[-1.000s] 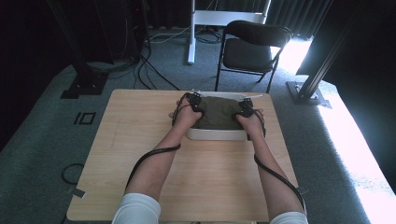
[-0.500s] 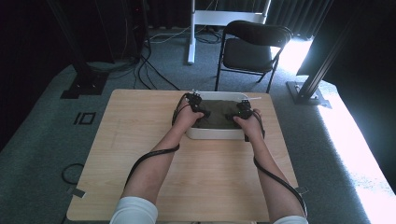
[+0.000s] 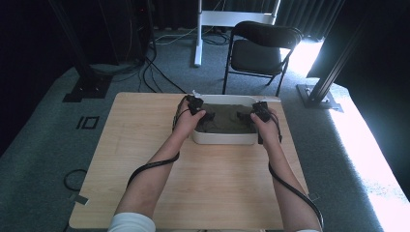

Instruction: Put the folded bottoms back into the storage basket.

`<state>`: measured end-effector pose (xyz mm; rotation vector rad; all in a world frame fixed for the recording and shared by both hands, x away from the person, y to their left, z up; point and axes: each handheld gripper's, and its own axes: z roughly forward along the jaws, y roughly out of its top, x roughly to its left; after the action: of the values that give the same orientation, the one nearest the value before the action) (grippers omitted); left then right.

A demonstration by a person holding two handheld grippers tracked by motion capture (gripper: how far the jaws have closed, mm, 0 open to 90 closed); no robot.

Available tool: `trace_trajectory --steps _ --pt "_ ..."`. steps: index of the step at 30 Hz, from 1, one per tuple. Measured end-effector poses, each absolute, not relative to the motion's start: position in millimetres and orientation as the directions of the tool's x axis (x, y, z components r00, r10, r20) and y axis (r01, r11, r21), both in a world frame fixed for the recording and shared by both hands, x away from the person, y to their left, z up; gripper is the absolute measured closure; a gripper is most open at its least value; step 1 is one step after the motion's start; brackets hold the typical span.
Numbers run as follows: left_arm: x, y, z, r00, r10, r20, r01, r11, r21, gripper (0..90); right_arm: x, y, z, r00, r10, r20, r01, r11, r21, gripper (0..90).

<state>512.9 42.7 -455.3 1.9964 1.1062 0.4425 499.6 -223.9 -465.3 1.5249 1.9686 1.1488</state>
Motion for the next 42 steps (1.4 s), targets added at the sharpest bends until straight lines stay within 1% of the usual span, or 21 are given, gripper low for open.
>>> trace_trajectory --steps 3,6,8,10,12,18,22,26,32,42 --pt "507.3 44.7 -451.3 0.554 0.83 -0.063 0.521 -0.287 0.804 19.4 494.7 -225.8 -461.8 -0.363 0.921 0.14 0.591 0.112 0.799 17.0" --pt "500.6 46.5 -448.1 0.555 0.829 -0.068 0.498 -0.266 0.825 17.9 491.4 -227.8 -460.8 -0.366 0.922 0.127 0.582 0.121 0.804 17.0" --pt "498.8 47.1 -447.8 0.562 0.825 -0.063 0.492 -0.272 0.827 17.9 489.0 -229.1 -460.5 -0.373 0.919 0.127 0.574 0.121 0.81 17.0" --pt "491.4 48.0 -448.3 0.579 0.814 -0.034 0.467 -0.297 0.833 17.9 486.6 -230.0 -460.3 -0.384 0.915 0.126 0.566 0.126 0.815 16.9" --pt "487.8 48.6 -449.6 0.595 0.803 -0.034 0.464 -0.308 0.831 17.9 484.1 -231.0 -460.8 -0.396 0.91 0.125 0.564 0.133 0.815 14.0" --pt "474.9 50.9 -452.0 0.617 0.787 -0.028 0.442 -0.317 0.839 17.9 474.6 -233.9 -459.4 -0.417 0.9 0.13 0.536 0.128 0.835 14.3" --pt "466.8 52.2 -450.7 0.622 0.782 -0.042 0.443 -0.308 0.842 17.9 467.5 -234.3 -457.5 -0.437 0.891 0.127 0.525 0.137 0.84 14.3" --pt "460.3 53.6 -450.1 0.628 0.777 -0.03 0.43 -0.314 0.847 17.8 460.1 -233.2 -455.6 -0.457 0.88 0.128 0.515 0.144 0.845 14.3" --pt "445.8 59.3 -451.6 0.633 0.773 -0.04 0.429 -0.307 0.85 16.6 441.5 -230.9 -452.3 -0.5 0.858 0.122 0.495 0.167 0.853 14.3" --pt "425.8 63.6 -457.7 0.65 0.759 -0.032 0.41 -0.316 0.856 16.5 418.5 -240.1 -454.4 -0.499 0.86 0.109 0.48 0.169 0.861 14.3"
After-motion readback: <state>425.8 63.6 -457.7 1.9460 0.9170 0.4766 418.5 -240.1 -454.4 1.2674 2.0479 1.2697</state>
